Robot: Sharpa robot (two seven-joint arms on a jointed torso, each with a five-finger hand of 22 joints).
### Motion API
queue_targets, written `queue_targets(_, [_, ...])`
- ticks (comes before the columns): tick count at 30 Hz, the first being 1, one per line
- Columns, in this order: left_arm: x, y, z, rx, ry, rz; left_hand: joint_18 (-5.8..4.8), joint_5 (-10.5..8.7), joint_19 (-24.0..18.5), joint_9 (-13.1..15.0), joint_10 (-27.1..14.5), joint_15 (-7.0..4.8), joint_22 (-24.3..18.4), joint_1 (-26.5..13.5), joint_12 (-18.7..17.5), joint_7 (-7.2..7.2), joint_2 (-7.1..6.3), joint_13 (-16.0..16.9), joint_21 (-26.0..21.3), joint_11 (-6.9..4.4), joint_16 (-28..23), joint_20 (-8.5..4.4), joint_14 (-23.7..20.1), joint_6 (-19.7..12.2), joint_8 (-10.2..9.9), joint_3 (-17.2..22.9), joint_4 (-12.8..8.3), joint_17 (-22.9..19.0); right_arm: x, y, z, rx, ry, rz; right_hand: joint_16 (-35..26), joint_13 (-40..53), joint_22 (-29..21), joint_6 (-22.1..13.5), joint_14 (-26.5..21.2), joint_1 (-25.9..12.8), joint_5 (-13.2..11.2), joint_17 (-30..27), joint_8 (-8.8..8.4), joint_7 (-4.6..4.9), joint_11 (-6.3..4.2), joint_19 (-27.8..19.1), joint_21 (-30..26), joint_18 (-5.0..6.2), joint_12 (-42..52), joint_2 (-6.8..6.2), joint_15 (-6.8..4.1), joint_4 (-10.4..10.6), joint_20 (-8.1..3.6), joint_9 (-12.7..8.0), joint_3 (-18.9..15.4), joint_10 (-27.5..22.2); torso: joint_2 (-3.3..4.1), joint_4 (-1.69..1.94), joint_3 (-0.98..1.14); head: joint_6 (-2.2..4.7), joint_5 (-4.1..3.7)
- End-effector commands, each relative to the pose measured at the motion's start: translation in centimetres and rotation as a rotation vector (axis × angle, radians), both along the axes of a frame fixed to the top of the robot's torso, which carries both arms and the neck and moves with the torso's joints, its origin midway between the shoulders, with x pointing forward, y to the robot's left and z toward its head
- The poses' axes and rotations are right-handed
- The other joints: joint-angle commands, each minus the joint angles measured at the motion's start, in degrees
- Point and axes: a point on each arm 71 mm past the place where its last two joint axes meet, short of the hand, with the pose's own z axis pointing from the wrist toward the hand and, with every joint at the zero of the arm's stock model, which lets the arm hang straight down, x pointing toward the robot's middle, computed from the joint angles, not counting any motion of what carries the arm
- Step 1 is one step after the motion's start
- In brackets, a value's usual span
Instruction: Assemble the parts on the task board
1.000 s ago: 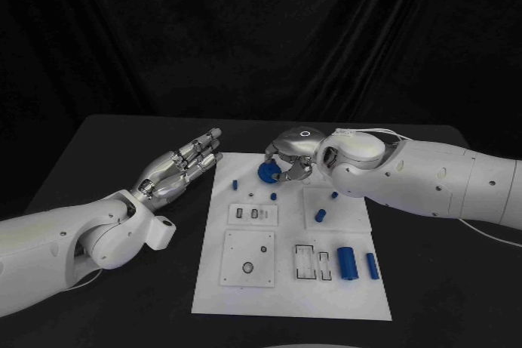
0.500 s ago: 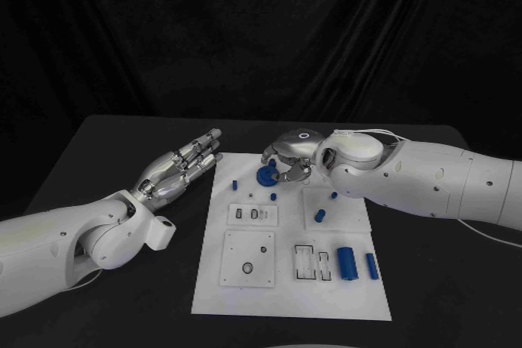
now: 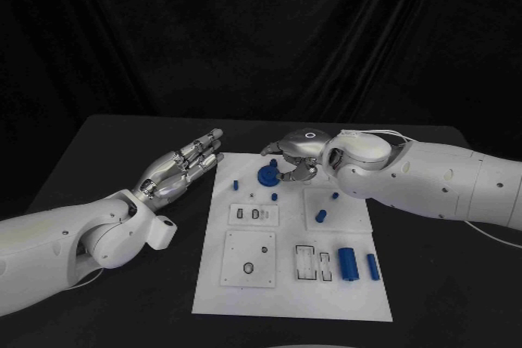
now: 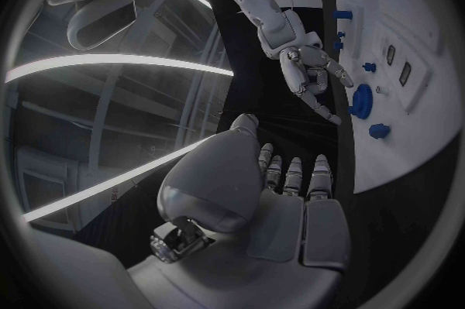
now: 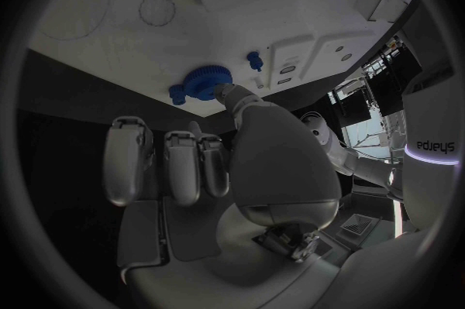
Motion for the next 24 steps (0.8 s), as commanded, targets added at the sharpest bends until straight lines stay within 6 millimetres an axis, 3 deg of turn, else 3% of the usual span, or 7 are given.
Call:
queue_targets(1, [-0.1, 0.0, 0.1, -0.007, -0.009, -0.012, 0.51, 0.23, -0.06, 0.06, 0.03, 0.41, 0.08, 0.64, -0.16, 0.46, -0.01, -0.06, 0.31, 0.49, -0.21, 0.36, -0.13, -0.01, 0.12, 0.27, 0.05, -0.08, -0.5, -0.8, 1.1, 0.089, -0.092, 0.032, 0.44, 15.06, 6.58, 5.65, 5.43, -0.95, -0.85, 13.26, 1.42, 0.12, -0.39, 0.59, 0.58, 0.46, 0.15, 0.33, -0.55, 0.29, -0.59, 1.14, -0.32, 5.85, 0.02, 0.02, 0.01, 0.27, 0.14])
queue_targets(4, [-0.1, 0.2, 0.2, -0.006, -0.008, -0.009, 0.51, 0.23, -0.06, 0.06, 0.03, 0.41, 0.08, 0.64, -0.16, 0.46, -0.01, -0.06, 0.31, 0.49, -0.21, 0.36, -0.13, -0.01, 0.12, 0.27, 0.05, -0.08, -1.0, -2.0, 2.4, 0.144, -0.159, 0.052, 1.80, 15.06, 8.53, 13.18, 5.88, -1.05, -4.38, 14.52, 3.97, 0.44, -0.19, 2.23, 2.92, -0.24, 0.15, 0.61, -0.42, 0.63, -0.58, 2.23, -0.67, 5.85, 0.00, -0.02, 0.00, 0.23, 0.18])
queue_targets(5, [-0.1, 0.3, 0.2, -0.005, -0.008, -0.008, 0.51, 0.26, -0.04, 0.06, 0.04, 0.42, 0.09, 0.67, -0.16, 0.49, -0.01, -0.06, 0.33, 0.52, -0.21, 0.38, -0.13, 0.01, 0.13, 0.30, 0.04, -0.08, -1.2, -2.6, 3.0, 0.163, -0.185, 0.056, 2.36, 15.06, 10.14, 17.25, 6.04, -1.12, -8.14, 15.04, 5.49, 0.01, -0.45, 3.47, 4.89, -0.80, 0.15, 0.71, -0.59, 1.06, -0.66, 2.66, -1.12, 5.85, -0.04, -0.05, 0.01, 0.18, 0.17])
queue_targets(11, [-0.1, 0.4, 0.1, -0.003, -0.007, -0.004, 0.51, 0.26, -0.04, 0.06, 0.04, 0.42, 0.09, 0.67, -0.16, 0.49, -0.01, -0.06, 0.33, 0.52, -0.21, 0.38, -0.13, 0.01, 0.13, 0.30, 0.04, -0.08, -2.5, -6.2, 5.6, 0.200, -0.250, 0.008, 0.53, 15.06, 11.93, 21.60, 5.62, -2.24, -17.74, 13.26, 5.44, -0.54, -1.00, 4.71, 6.98, -1.40, 0.15, 0.04, -1.13, 3.84, -1.17, 2.49, -4.04, 5.85, -0.06, -0.11, 0.01, 0.14, 0.13])
queue_targets(16, [-0.1, 0.2, 0.1, -0.005, -0.007, -0.009, 0.51, 0.28, -0.04, 0.07, 0.07, 0.43, 0.09, 0.69, -0.15, 0.51, -0.03, -0.05, 0.32, 0.53, -0.21, 0.40, -0.13, 0.07, 0.14, 0.32, 0.03, -0.08, -3.7, -10.1, 6.3, 0.185, -0.232, -0.082, -0.44, 15.06, 12.06, 22.26, 5.44, -3.14, -19.39, 12.20, 4.57, -1.02, -1.37, 4.70, 7.00, -1.40, 0.15, -1.99, -1.45, 8.41, -1.43, 2.31, -7.27, 5.85, -0.05, -0.13, -0.02, 0.12, 0.20])
queue_targets(21, [-0.1, 0.2, 0.1, -0.005, -0.007, -0.010, 0.51, 0.29, -0.05, 0.07, 0.07, 0.44, 0.09, 0.71, -0.15, 0.52, -0.04, -0.05, 0.32, 0.54, -0.21, 0.41, -0.13, 0.06, 0.14, 0.34, 0.03, -0.08, -4.6, -13.1, 5.1, 0.166, -0.194, -0.143, -2.81, 15.06, 11.28, 23.27, 4.91, -8.50, -19.56, 9.64, 3.31, -3.96, -3.58, 3.94, 5.70, -0.99, 0.15, -3.39, -3.64, 9.01, -3.27, 1.42, -9.19, 5.85, 0.05, 0.09, -0.03, 0.07, -0.13])
queue_targets(24, [-0.1, 0.1, 0.1, -0.005, -0.007, -0.010, 0.51, 0.29, -0.05, 0.07, 0.07, 0.44, 0.09, 0.71, -0.15, 0.52, -0.04, -0.05, 0.32, 0.54, -0.21, 0.41, -0.13, 0.06, 0.14, 0.34, 0.03, -0.08, -4.9, -14.3, 4.0, 0.161, -0.177, -0.173, -4.64, 15.06, 10.38, 23.61, 4.50, -9.19, -19.45, 7.71, 2.53, -4.19, -3.80, 3.17, 4.30, -0.61, 0.15, -3.63, -4.07, 9.02, -3.82, 0.78, -9.18, 5.85, 0.04, -0.01, 0.02, 0.03, -0.09])
